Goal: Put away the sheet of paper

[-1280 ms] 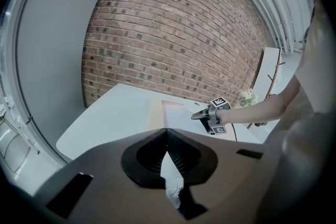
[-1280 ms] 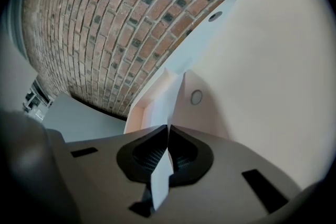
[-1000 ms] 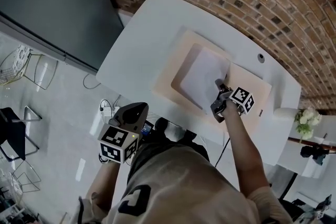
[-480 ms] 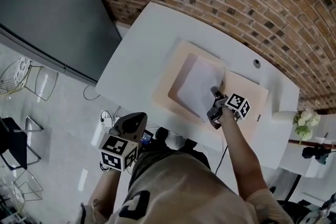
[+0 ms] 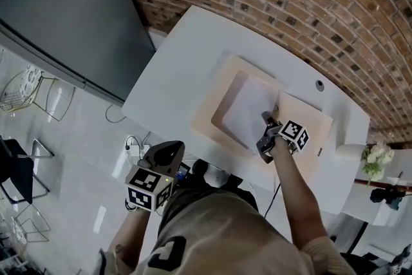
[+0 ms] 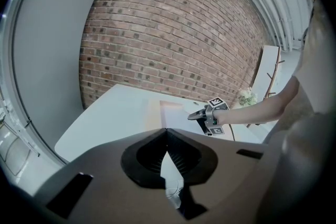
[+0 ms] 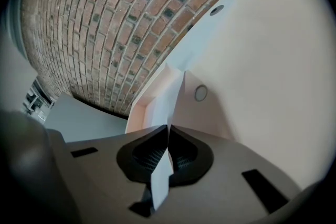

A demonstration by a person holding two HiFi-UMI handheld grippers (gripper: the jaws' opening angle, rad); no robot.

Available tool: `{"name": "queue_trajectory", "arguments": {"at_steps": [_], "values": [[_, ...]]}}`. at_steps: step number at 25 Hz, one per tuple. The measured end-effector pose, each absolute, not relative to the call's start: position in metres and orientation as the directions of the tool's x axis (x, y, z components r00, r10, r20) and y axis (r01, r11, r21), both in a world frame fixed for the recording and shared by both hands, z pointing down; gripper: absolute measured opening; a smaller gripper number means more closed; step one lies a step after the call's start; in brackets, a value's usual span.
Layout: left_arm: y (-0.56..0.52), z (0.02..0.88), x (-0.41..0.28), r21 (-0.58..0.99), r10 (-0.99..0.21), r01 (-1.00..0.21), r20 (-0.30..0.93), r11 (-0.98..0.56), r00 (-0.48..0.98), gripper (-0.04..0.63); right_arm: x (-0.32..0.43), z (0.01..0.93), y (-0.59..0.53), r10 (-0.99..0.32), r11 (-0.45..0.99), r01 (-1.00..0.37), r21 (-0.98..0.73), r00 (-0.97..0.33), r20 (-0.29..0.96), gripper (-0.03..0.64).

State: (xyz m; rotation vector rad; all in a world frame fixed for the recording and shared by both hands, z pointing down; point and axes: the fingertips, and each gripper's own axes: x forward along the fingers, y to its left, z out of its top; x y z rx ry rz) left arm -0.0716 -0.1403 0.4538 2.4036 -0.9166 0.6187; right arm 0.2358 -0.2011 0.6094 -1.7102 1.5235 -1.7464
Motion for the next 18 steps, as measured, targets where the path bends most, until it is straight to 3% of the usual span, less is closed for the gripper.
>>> {"name": "queue_trajectory", "arguments": {"at_steps": [18], "values": [[-0.1461, 0.4570, -0.0634, 0.288, -0.458, -0.687, 0.568, -0.667, 0.684, 0.014, 0.2303, 0.6142, -0.2019, -0.764, -0.421, -0.456, -0.784, -0.287, 0.577, 0.023]]}}
